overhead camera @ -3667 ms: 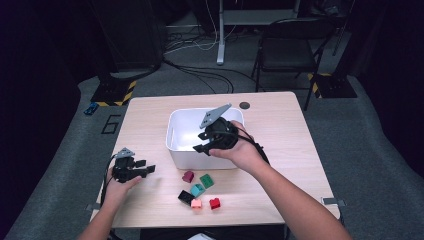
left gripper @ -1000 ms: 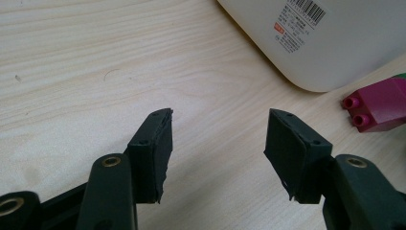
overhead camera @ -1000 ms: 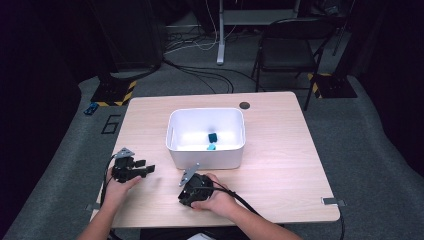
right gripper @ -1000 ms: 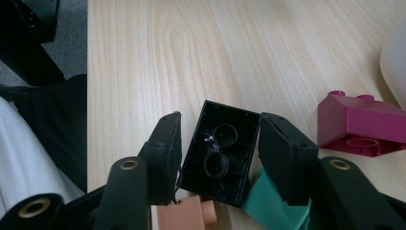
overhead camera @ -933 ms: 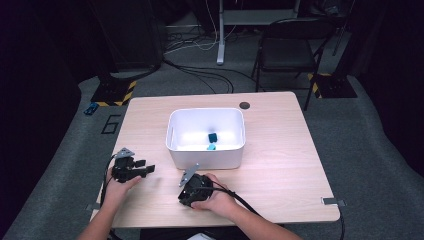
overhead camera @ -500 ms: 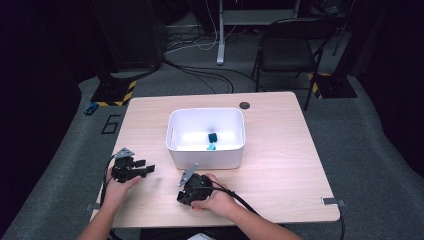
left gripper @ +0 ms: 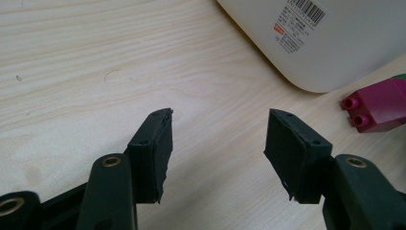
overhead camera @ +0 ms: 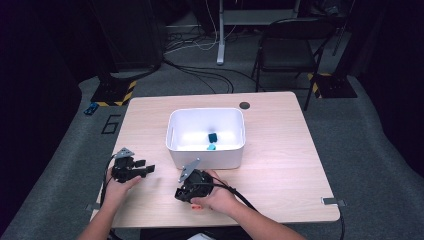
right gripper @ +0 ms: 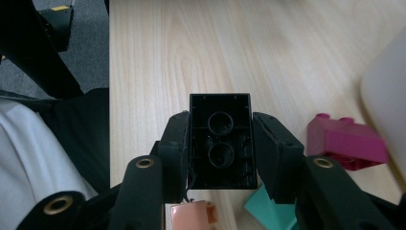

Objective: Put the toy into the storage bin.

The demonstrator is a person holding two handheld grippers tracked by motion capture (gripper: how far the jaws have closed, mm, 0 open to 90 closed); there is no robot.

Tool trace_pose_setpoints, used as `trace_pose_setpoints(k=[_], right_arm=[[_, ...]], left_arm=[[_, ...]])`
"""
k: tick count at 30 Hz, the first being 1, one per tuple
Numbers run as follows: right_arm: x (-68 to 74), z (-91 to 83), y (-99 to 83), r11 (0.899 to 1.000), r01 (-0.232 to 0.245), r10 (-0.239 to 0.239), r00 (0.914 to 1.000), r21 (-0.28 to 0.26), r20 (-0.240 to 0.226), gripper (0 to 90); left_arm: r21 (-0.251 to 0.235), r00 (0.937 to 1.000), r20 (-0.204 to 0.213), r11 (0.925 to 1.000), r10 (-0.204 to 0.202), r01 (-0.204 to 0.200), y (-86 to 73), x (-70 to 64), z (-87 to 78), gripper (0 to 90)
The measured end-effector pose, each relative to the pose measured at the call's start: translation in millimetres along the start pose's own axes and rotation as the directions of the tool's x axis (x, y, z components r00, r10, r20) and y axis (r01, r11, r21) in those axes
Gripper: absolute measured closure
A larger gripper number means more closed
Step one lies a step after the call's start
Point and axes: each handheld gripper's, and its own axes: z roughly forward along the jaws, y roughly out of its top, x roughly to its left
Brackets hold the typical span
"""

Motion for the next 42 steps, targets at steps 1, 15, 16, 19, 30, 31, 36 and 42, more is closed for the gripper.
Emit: trace_pose_setpoints(k=[1, 15, 16, 19, 30, 31, 36, 42], right_arm=[[-0.7, -2.8, 1.8, 1.0, 0.007, -0.007, 1.0, -0.004, 0.003, 58.6], [-5.4, -53.9, 22.1, 1.0, 0.004, -0.003, 0.9994, -0.021, 0.036, 58.6], [-6.0, -58.2, 23.5, 1.0, 0.005, -0.004, 0.9993, -0.027, 0.038, 58.6], [-8.9, -71.6, 26.9, 1.0, 0.003, -0.001, 0.9991, -0.03, 0.042, 58.5], [-15.4, -112.0, 36.6, 0.998, -0.018, 0.022, 0.9972, -0.057, 0.072, 58.6], [-16.2, -114.8, 37.1, 0.998, -0.016, 0.02, 0.9967, -0.056, 0.079, 58.6], [-23.9, -128.8, 38.4, 0.998, -0.034, 0.04, 0.9939, -0.061, 0.102, 58.6], [-35.4, -146.6, 40.3, 0.995, -0.06, 0.071, 0.9884, -0.085, 0.134, 58.5]], left_arm=[[0.002, 1.0, -0.001, 1.0, 0.0, 0.0, 0.1, -0.1, -0.1, 42.2], [0.009, 1.0, 0.001, 1.0, 0.002, -0.002, 0.3, -0.2, -0.1, 42.2], [0.012, 0.9999, -0.001, 0.9999, 0.011, -0.011, 0.4, 0.3, -0.2, 42.2], [0.006, 1.0, -0.001, 1.0, 0.001, -0.001, 0.2, -0.2, -0.1, 42.2], [0.001, 1.0, -0.002, 1.0, -0.001, 0.001, 0.0, 0.1, 0.1, 42.2], [0.001, 1.0, -0.003, 1.0, -0.001, 0.001, 0.0, 0.1, 0.1, 42.3], [0.0, 1.0, -0.002, 1.0, -0.002, 0.002, 0.0, 0.1, 0.3, 42.2], [-0.001, 1.0, -0.004, 1.0, -0.005, 0.005, 0.0, 0.3, 0.1, 42.3]])
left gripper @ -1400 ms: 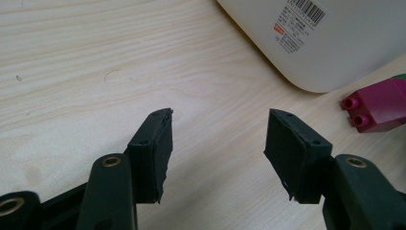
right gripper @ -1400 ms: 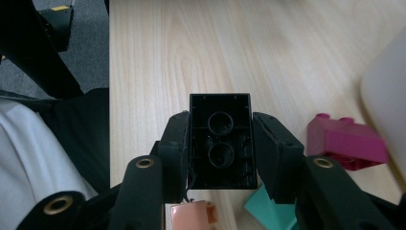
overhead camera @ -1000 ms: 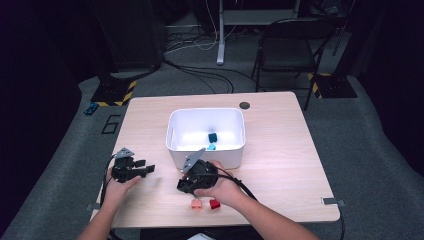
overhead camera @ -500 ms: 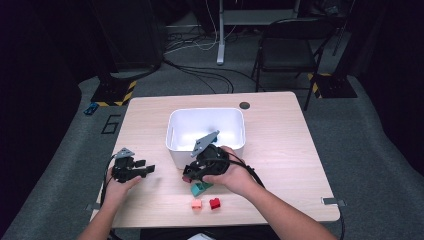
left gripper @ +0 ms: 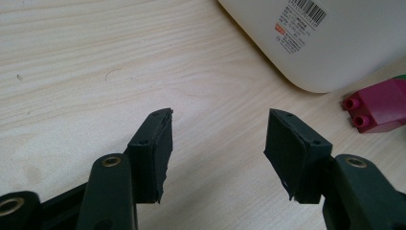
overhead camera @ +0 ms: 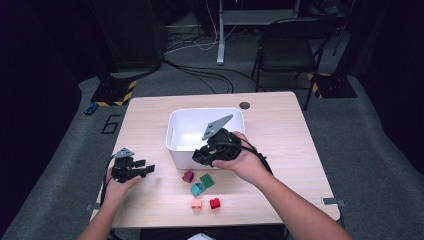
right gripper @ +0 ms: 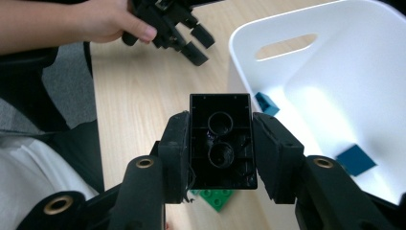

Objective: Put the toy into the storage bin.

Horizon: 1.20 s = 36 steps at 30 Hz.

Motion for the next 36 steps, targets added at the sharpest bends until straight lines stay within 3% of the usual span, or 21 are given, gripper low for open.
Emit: trace_pose_setpoints(k=[8, 16, 25, 26, 28, 36], right_arm=[[-27.4, -8.0, 2.1, 0.999, -0.034, 0.034, 0.997, 0.005, 0.069, 58.5], [-52.9, -1.4, 3.7, 0.997, -0.08, 0.079, 0.9903, 0.004, 0.115, 58.6], [-78.6, 23.0, 6.5, 0.992, -0.123, 0.118, 0.9832, 0.022, 0.139, 58.5], [-81.9, 26.1, 7.0, 0.994, -0.111, 0.107, 0.9845, 0.021, 0.139, 58.5], [-84.0, 30.8, 8.6, 0.991, -0.134, 0.129, 0.9818, 0.029, 0.139, 58.5], [-96.1, 54.8, 15.1, 0.991, -0.134, 0.131, 0.9822, 0.017, 0.135, 58.5]], left_arm=[[-0.003, 1.0, 0.001, 1.0, -0.002, 0.002, -0.1, 0.6, 0.0, 42.3], [0.01, 1.0, 0.009, 0.9999, -0.003, 0.003, 0.1, 1.1, 0.3, 42.2], [0.008, 0.9999, 0.012, 1.0, -0.006, 0.006, -0.3, 1.6, 0.6, 42.2], [0.008, 0.9999, 0.011, 0.9999, -0.007, 0.007, -0.3, 1.6, 0.6, 42.2], [0.005, 0.9999, 0.011, 1.0, -0.008, 0.008, -0.5, 1.6, 0.8, 42.2], [0.007, 0.9998, 0.017, 1.0, -0.007, 0.007, -0.4, 1.3, 0.7, 42.2]])
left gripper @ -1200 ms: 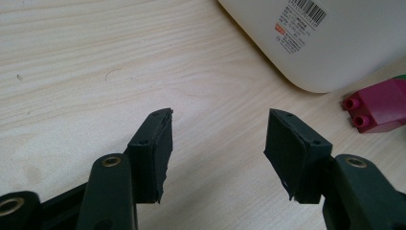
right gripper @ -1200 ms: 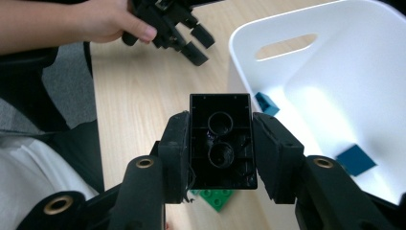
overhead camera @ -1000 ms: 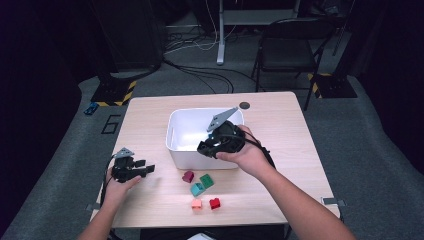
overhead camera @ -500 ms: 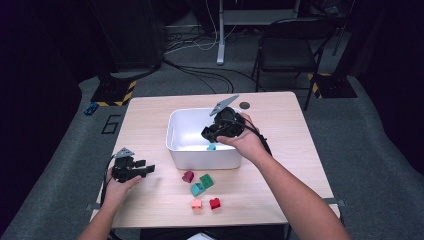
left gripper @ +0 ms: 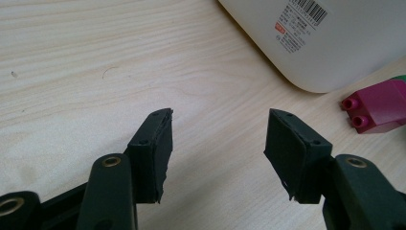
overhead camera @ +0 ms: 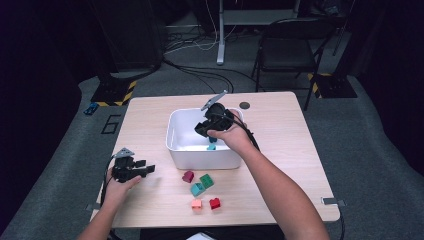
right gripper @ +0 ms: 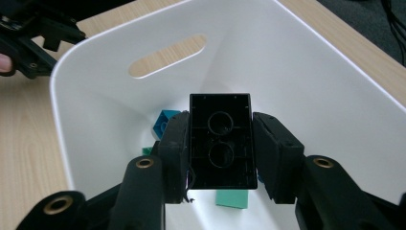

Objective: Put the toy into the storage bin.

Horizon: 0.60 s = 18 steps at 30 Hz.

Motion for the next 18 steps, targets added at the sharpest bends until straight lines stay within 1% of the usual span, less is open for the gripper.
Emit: trace_pose_setpoints(k=[3, 8, 11, 12, 15, 16, 17, 18], right_arm=[[-4.6, 10.7, -0.9, 1.0, -0.011, 0.011, 0.9999, 0.019, 0.009, 58.5], [-12.3, 23.5, -0.8, 0.999, -0.033, 0.033, 0.9994, 0.038, 0.012, 58.5], [-13.8, 31.1, -0.1, 0.998, -0.036, 0.036, 0.9994, 0.052, 0.002, 58.5], [-14.4, 33.9, 0.2, 0.998, -0.029, 0.029, 0.9996, 0.05, -0.001, 58.5], [-13.9, 40.7, 0.2, 0.997, -0.036, 0.037, 0.9993, 0.064, -0.008, 58.2], [-14.2, 41.5, 0.4, 0.997, -0.034, 0.035, 0.9993, 0.072, -0.011, 57.6], [-14.5, 43.7, 0.0, 0.997, -0.037, 0.039, 0.9991, 0.07, -0.017, 55.6], [-14.9, 45.4, -0.1, 0.997, -0.036, 0.037, 0.9993, 0.066, -0.01, 53.1]], left_arm=[[0.002, 1.0, -0.001, 1.0, 0.0, 0.0, -0.1, 0.3, 0.3, 42.3], [0.0, 1.0, -0.001, 1.0, -0.001, 0.001, 0.1, 0.4, 0.5, 42.3], [0.002, 1.0, -0.001, 1.0, 0.0, 0.0, 0.0, 0.2, 0.5, 42.3], [0.002, 1.0, -0.001, 1.0, 0.001, -0.001, 0.1, 0.1, 0.5, 42.2], [0.001, 1.0, 0.0, 1.0, 0.001, -0.001, 0.1, 0.1, 0.3, 42.3], [0.001, 1.0, -0.001, 1.0, 0.002, -0.002, 0.0, 0.3, 0.2, 42.3], [0.0, 1.0, 0.0, 1.0, 0.001, -0.001, 0.0, 0.6, 0.2, 42.2], [0.0, 1.0, 0.0, 1.0, 0.001, -0.001, 0.0, 0.7, 0.3, 42.2]])
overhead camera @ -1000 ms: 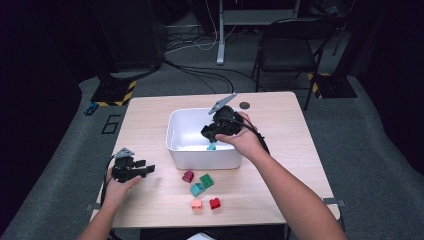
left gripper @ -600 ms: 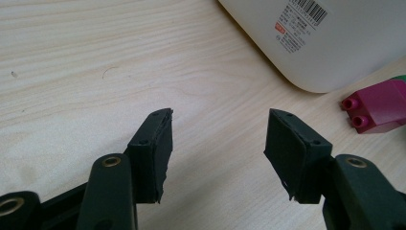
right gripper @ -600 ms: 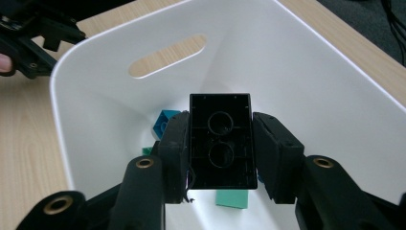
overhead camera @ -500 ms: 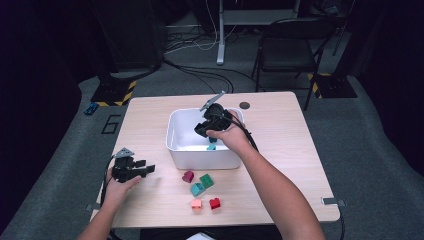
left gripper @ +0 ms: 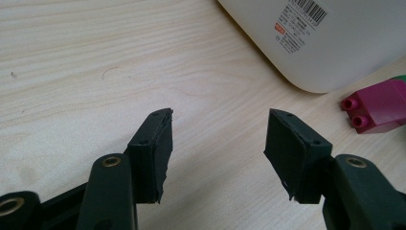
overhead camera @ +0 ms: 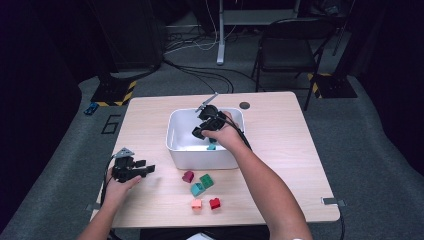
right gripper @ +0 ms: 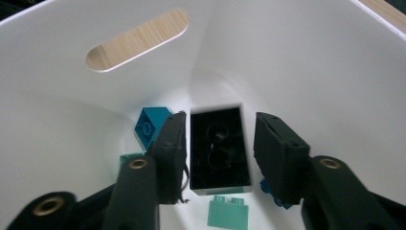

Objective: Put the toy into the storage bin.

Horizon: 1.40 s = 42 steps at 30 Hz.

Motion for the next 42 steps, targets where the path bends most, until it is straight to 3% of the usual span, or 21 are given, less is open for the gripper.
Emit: trace_pose_setpoints(k=[6, 10, 23, 37, 42], right_arm=[[0.6, -3.2, 0.5, 1.0, 0.006, -0.006, 0.9998, -0.007, 0.018, 49.3], [2.8, -20.7, 1.1, 0.999, -0.003, 0.003, 0.9999, -0.046, 0.013, 49.3], [25.5, -79.0, -6.9, 0.996, 0.042, -0.04, 0.9987, -0.076, 0.032, 47.7], [54.8, -117.5, -36.0, 0.986, 0.107, -0.102, 0.9938, -0.129, 0.044, 47.1], [64.7, -127.2, -50.2, 0.985, 0.107, -0.102, 0.9939, -0.138, 0.042, 47.1]], left_arm=[[-0.002, 1.0, -0.001, 1.0, 0.0, 0.0, 0.1, -0.1, 0.1, 42.2], [-0.004, 1.0, -0.002, 1.0, 0.001, -0.001, 0.0, -0.3, 0.0, 42.2], [0.007, 0.9999, -0.004, 0.9999, 0.012, -0.012, 0.8, -4.0, -0.6, 42.6], [0.003, 0.9996, -0.012, 0.9997, 0.025, -0.025, 1.5, -7.0, -2.7, 42.6], [0.005, 0.9994, -0.013, 0.9995, 0.031, -0.031, 1.8, -8.6, -3.3, 42.6]])
